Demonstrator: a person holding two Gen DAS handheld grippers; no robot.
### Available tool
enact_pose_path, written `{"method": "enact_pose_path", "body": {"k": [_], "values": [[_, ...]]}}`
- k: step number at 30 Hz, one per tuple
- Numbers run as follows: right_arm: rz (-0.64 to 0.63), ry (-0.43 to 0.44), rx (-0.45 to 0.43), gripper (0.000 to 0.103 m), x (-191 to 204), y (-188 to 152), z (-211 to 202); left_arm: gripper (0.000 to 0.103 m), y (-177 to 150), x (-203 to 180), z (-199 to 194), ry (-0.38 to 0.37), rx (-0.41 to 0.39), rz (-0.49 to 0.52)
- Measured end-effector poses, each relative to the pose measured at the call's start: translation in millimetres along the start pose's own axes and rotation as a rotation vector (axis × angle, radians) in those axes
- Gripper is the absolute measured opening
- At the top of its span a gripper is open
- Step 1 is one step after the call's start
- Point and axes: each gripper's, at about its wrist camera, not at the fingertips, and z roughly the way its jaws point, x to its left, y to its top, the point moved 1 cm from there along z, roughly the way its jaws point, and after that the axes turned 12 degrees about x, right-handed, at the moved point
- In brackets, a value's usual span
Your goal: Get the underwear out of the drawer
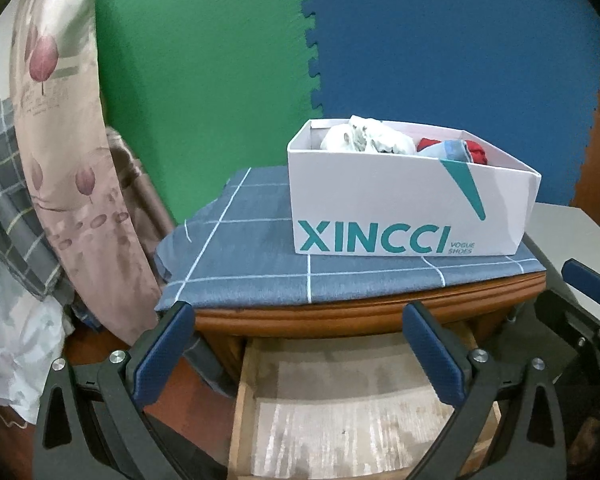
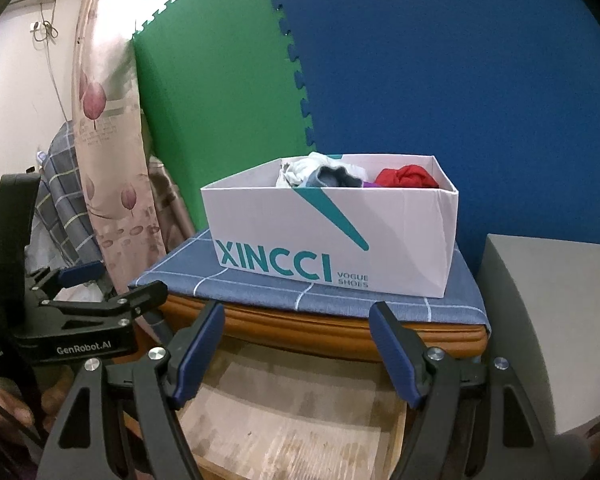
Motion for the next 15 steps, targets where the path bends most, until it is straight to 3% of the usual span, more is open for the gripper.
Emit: {"method": "enact_pose_path", "body": {"k": [9,15], "values": [[-0.014,0.002,0.012,0.076,2,-1,4,0.103,-5,13,10,-0.050,0.024,-0.071],[-0.026,0.004,0.018,0.076,5,-2,6,0.103,-7,13,15,-0.051,0.040,-0.067]]}}
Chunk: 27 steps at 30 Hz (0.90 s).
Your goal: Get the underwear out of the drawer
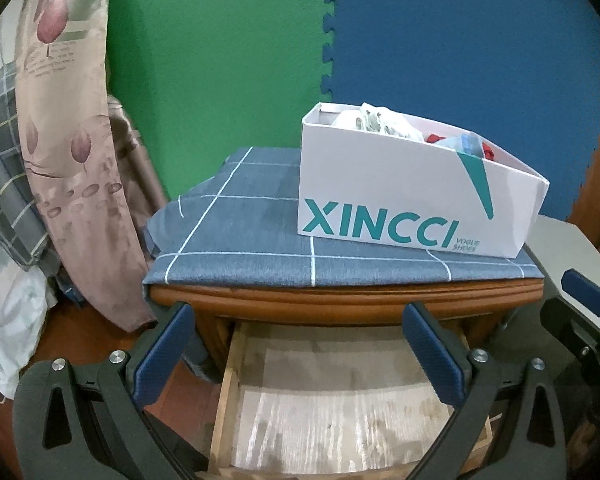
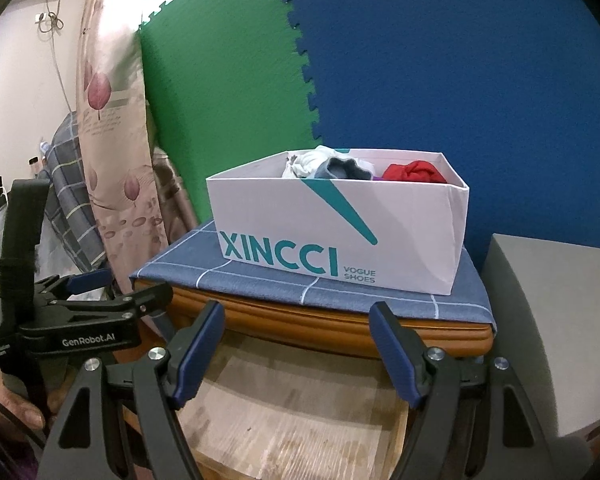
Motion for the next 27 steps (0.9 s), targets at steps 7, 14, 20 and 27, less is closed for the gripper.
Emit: {"method": "enact_pose_path", "body": {"k": [7,14,20,27], "values": [[0.000,0.004,0.007,0.077,0.5,0.3,0.5,0.103,-2.3,-4.7,0.4,0.016,0.002,0.027],[-0.004,0.006,0.008,0.077,1.1,-0.3,0.7,0.103,-2.5,-8.9,0.0,0.025,-0.002,0.043],[-0.006,0.008,0.014,0.077,2.1,-1.2,0.2,0.103,-3.2,-9.8,0.0,0.026,0.002,0.052],[-0.007,0.007,0.013,0.077,2.9,-1.3,-0.4,0.103,-3.5,-9.2,0.2,0.029,0.006,0.049]]}}
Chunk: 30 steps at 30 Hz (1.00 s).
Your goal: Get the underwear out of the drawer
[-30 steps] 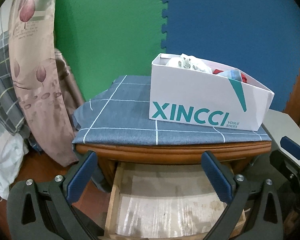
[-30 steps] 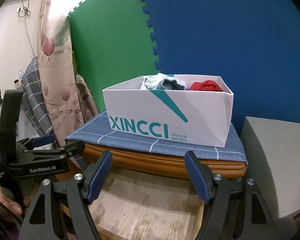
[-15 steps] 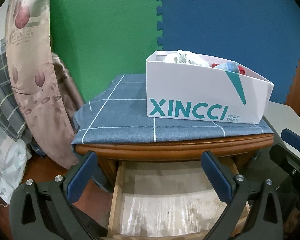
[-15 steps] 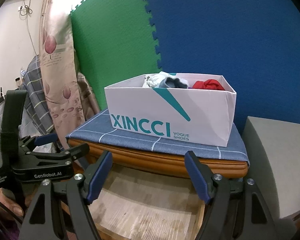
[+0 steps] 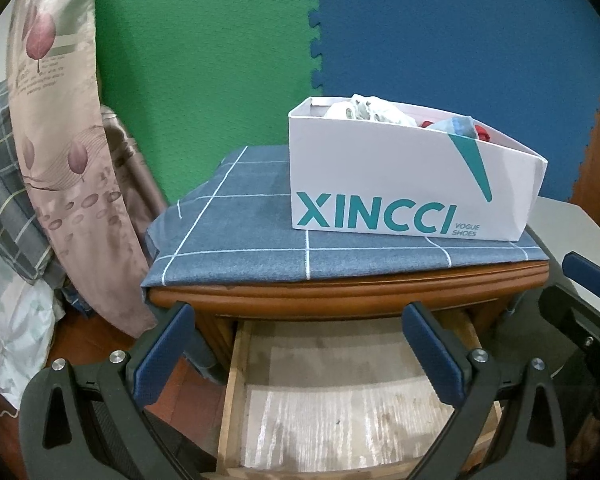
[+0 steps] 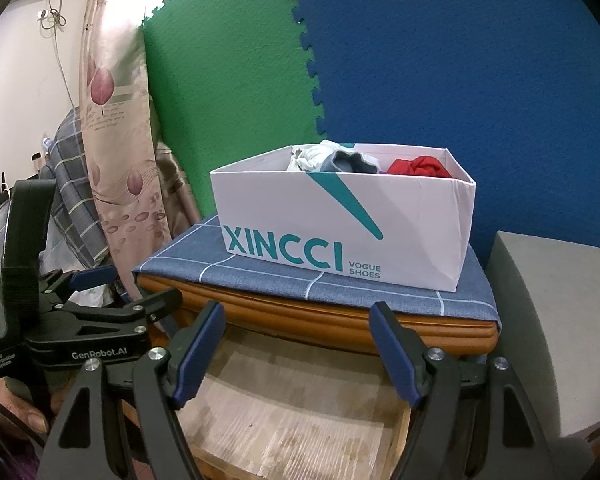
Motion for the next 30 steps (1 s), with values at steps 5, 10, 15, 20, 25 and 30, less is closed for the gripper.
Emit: {"method": "enact_pose_path", "body": {"k": [5,10,15,20,25,30], "values": [[0.000,0.001,0.001,0.077,-0.2,0.1,0.2,0.103,0.4,1.2,0.9,0.005,0.002,-0.002],[-0.001,0.000,0.000,0.076,-0.3,0.2,0.2,0.103,0.2,1.3,2.1,0.008,0.003,-0.001],[0.001,0.001,0.001,0.076,-0.2,0.2,0.1,0.103,-0.2,1.1,2.3,0.008,0.003,-0.001],[0.000,0.001,0.001,0.077,-0.4,0.2,0.3,0.103,-0.2,0.9,2.6,0.007,0.005,-0.001],[0.000,0.001,0.002,0.076,-0.4,0.2,0.4,0.103,-0.4,0.8,3.1,0.008,0.006,-0.001],[0.000,0.001,0.002,0.076,-0.3,0.1,0.8,0.103,0.0,0.5,3.4,0.008,0.008,-0.001]]}}
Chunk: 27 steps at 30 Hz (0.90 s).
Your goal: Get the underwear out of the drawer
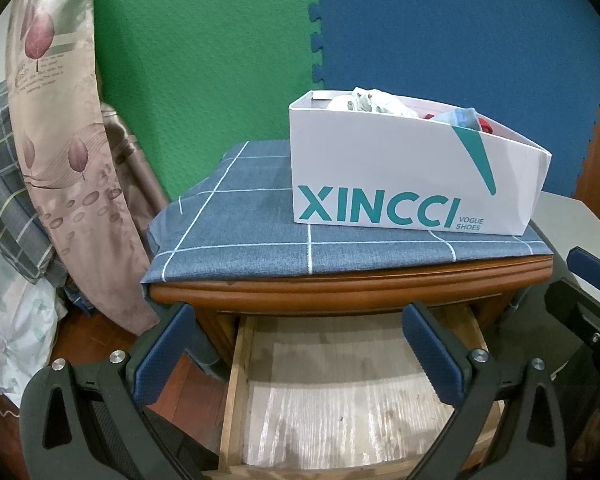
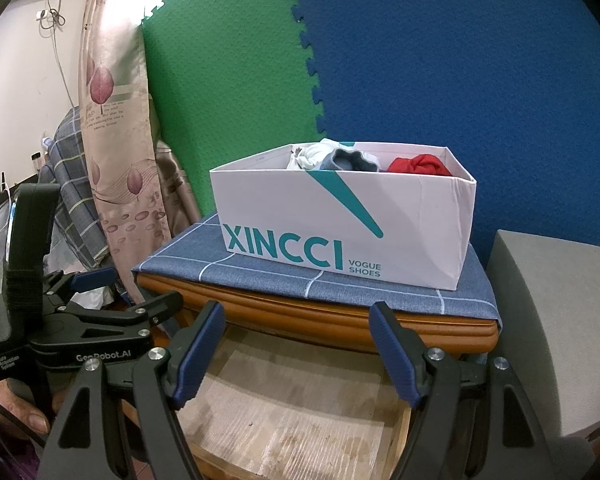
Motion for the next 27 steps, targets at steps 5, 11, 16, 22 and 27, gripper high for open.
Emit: {"method": "enact_pose_path", "body": {"k": [5,11,16,22,27], "values": [[0.000,0.001,0.003,0.077,0.1,-1.7,0.2,0.103,-4.2,0.7,1.7,-0.003,0.011,0.005],[0.001,0.003,0.007,0.077,-0.2,-2.8,1.5,0.103,-4.1,-1.3,6.0,-0.001,0.032,0.020],[0.000,0.003,0.008,0.076,0.2,-3.9,1.5,0.103,-1.1,0.8,8.0,-0.008,0.039,0.011],[0.000,0.002,0.008,0.076,0.4,-3.9,1.6,0.103,-1.0,-1.9,3.8,0.027,-0.003,0.048],[0.004,0.000,0.005,0.077,-0.5,-3.5,1.6,0.103,1.1,-2.5,5.0,0.022,0.013,0.053]]}}
